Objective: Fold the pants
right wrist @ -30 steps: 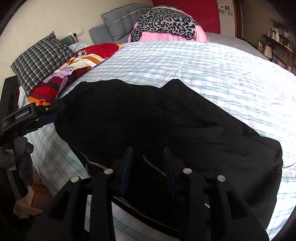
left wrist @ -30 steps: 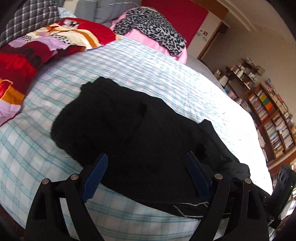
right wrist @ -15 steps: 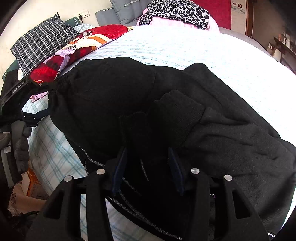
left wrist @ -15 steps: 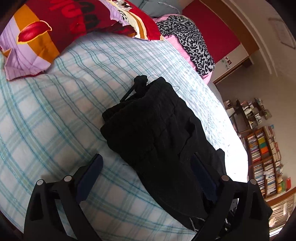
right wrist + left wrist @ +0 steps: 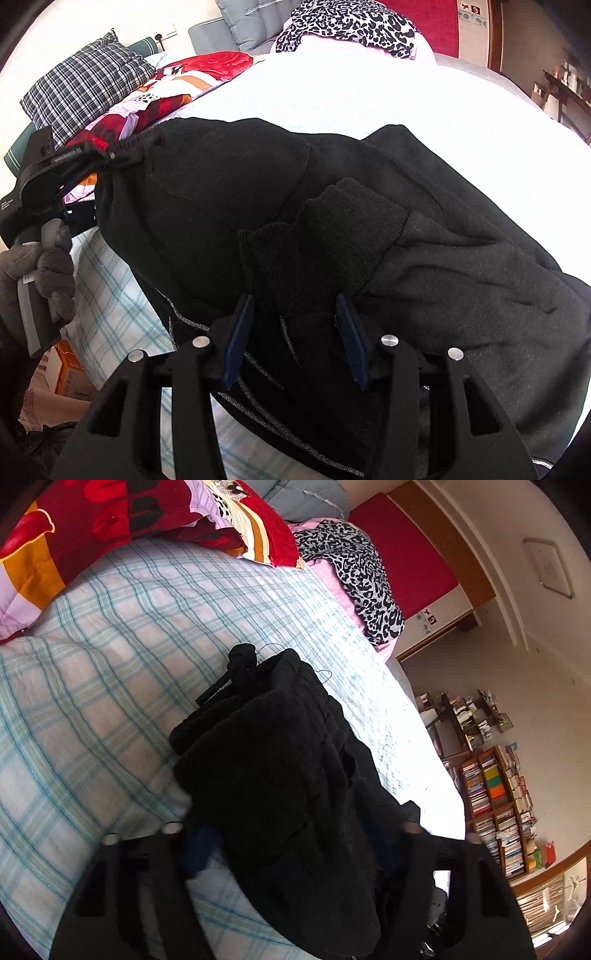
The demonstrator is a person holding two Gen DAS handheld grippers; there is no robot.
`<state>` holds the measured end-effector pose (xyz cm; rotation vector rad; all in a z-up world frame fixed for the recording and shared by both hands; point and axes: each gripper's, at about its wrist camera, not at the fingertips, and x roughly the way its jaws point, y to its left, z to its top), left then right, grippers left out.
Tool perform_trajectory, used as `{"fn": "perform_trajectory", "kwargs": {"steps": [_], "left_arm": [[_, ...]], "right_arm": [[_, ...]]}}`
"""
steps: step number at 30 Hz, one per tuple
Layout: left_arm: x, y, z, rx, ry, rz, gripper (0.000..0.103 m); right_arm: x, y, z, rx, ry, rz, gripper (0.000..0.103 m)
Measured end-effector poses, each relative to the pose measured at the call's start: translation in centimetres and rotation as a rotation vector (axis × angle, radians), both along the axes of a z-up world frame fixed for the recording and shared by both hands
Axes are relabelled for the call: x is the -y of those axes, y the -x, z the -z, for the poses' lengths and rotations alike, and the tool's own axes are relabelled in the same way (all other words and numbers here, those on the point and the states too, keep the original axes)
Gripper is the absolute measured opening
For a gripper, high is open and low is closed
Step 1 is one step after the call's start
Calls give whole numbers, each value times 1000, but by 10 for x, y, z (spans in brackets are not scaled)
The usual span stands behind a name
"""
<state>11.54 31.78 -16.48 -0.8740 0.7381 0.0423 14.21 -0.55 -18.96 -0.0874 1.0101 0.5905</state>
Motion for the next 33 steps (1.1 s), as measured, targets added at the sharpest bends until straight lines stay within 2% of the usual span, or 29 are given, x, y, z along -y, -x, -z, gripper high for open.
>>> {"fn": "perform_trajectory", "kwargs": {"steps": [1, 5, 14, 18, 22, 27, 30, 33], "left_arm": [[-1, 0, 0, -3, 8, 0, 37], [2, 1, -9, 18, -9, 10, 31], [27, -4, -50, 75, -117, 35, 28], [50, -7, -74, 128, -153, 73, 27], [86, -11, -102, 191, -203, 153, 27], [153, -13, -131, 269, -302, 302, 27], [197, -8, -140, 307, -359, 401, 27], [242, -5, -139, 312, -408, 497, 27]], "right_arm": [[0, 0, 0, 1, 1, 0, 48], [3, 1, -4, 4, -5, 5, 48], [22, 9, -26, 49, -74, 46, 48], [42, 12, -38, 72, -100, 89, 48], [72, 16, -47, 80, -115, 147, 48], [112, 15, -51, 78, -118, 229, 48], [136, 15, -49, 66, -117, 283, 48], [162, 15, -44, 50, -121, 333, 48]]}}
